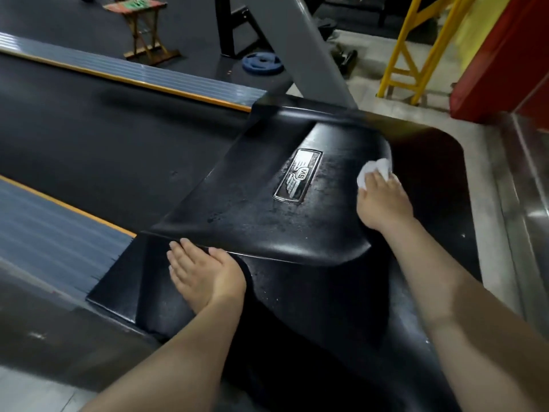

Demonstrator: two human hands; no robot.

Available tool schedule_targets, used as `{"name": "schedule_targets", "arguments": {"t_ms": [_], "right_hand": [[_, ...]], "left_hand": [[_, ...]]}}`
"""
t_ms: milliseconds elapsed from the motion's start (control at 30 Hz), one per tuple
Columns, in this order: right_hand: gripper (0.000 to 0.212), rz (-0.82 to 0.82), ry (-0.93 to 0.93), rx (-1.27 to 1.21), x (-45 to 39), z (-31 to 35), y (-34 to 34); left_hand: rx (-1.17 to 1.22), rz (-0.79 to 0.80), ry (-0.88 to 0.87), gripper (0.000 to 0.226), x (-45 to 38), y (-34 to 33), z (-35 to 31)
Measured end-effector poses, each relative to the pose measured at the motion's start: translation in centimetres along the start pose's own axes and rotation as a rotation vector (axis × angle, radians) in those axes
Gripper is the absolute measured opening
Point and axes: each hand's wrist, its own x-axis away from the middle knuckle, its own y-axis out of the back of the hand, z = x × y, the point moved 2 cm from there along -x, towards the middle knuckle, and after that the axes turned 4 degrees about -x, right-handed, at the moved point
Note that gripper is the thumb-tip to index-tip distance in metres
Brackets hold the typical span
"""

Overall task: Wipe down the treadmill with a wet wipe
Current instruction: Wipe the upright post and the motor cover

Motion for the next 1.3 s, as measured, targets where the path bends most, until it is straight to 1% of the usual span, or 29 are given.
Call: {"name": "schedule_targets", "arguments": {"t_ms": [100, 133, 200, 233, 267, 367, 400, 433, 467, 533, 567, 600, 667, 700, 733, 767, 833, 900, 933, 967, 1033, 1100, 1200, 1300], "right_hand": [[0.051, 0.060, -0.056, -0.068, 4.8, -0.7, 0.9], [0.049, 0.059, -0.040, -0.084, 6.8, -0.2, 1.0], [0.044, 0.028, 0.111, -0.132, 10.9, 1.1, 0.9], [0.043, 0.032, 0.191, -0.167, 12.9, 1.8, 0.8], [0.042, 0.071, 0.239, -0.208, 14.5, 2.3, 0.8], [0.038, 0.187, 0.276, -0.464, 17.2, 2.7, 2.4], [0.038, 0.198, 0.267, -0.557, 17.9, 2.4, 2.8], [0.038, 0.171, 0.260, -0.611, 18.3, 2.1, 3.0], [0.038, 0.127, 0.251, -0.625, 18.7, 1.7, 2.7], [0.043, 0.054, 0.261, -0.576, 18.8, 1.3, 2.2], [0.046, 0.052, 0.264, -0.593, 18.2, 1.2, 2.1], [0.046, 0.073, 0.243, -0.661, 17.6, 1.5, 2.6], [0.037, 0.190, 0.183, -0.809, 16.8, 1.5, 4.3], [0.032, 0.242, 0.183, -0.831, 16.6, 1.4, 5.4], [0.031, 0.276, 0.135, -0.845, 16.4, 1.4, 6.5], [0.031, 0.281, 0.104, -0.884, 16.3, 1.3, 8.1], [0.032, 0.153, 0.031, -1.005, 16.7, 0.9, 12.7], [0.034, 0.032, 0.000, -1.113, 17.1, 0.2, 18.3], [0.034, -0.004, -0.015, -1.146, 17.1, -0.3, 21.0], [0.034, -0.033, -0.021, -1.176, 17.2, -0.7, 23.6], [0.032, -0.076, -0.020, -1.234, 17.6, -1.5, 28.5], [0.033, -0.143, -0.015, -1.291, 18.4, -1.8, 33.5], [0.034, -0.199, 0.008, -1.356, 19.6, -1.5, 41.7], [0.034, -0.207, 0.068, -1.335, 19.8, 0.2, 49.3]], "left_hand": [[-0.011, 0.015, -0.001, 0.061, 0.1, 0.4, -0.4], [-0.016, 0.021, 0.001, 0.062, 0.2, 0.6, -0.5], [-0.032, 0.040, -0.007, 0.064, 0.5, 0.9, -0.5], [-0.044, 0.063, -0.012, 0.065, 0.6, 1.2, -0.6], [-0.058, 0.093, -0.012, 0.066, 0.6, 1.5, -0.7], [-0.055, 0.169, -0.001, 0.068, 0.2, 3.0, -1.6], [-0.053, 0.193, -0.033, 0.067, 0.1, 3.6, -1.9], [-0.069, 0.222, -0.098, 0.066, 0.3, 4.2, -2.2], [-0.099, 0.217, -0.209, 0.064, 0.6, 4.4, -2.5], [-0.169, 0.097, -0.491, 0.056, 1.9, 4.5, -3.3], [-0.189, 0.118, -0.561, 0.055, 2.4, 4.4, -3.9], [-0.194, 0.166, -0.603, 0.057, 2.4, 4.3, -4.6], [-0.232, 0.091, -0.761, 0.060, 3.2, 5.3, -7.1], [-0.244, 0.096, -0.807, 0.061, 4.6, 7.5, -8.8], [-0.271, 0.094, -0.863, 0.061, 5.6, 9.0, -10.4], [-0.279, 0.101, -0.916, 0.062, 6.4, 10.3, -11.8], [-0.224, 0.089, -0.952, 0.069, 7.7, 13.4, -14.8], [-0.106, 0.091, -0.970, 0.085, 9.1, 16.8, -17.9], [-0.051, 0.094, -0.991, 0.088, 9.9, 18.6, -19.5], [-0.009, 0.105, -1.008, 0.085, 10.6, 20.3, -20.8], [0.046, 0.106, -1.054, 0.070, 12.2, 23.7, -23.6], [0.080, 0.102, -1.093, 0.061, 13.5, 27.0, -26.2], [0.129, 0.090, -1.161, 0.055, 15.1, 32.4, -29.7], [0.140, 0.074, -1.209, 0.059, 15.6, 38.5, -32.7]]}}
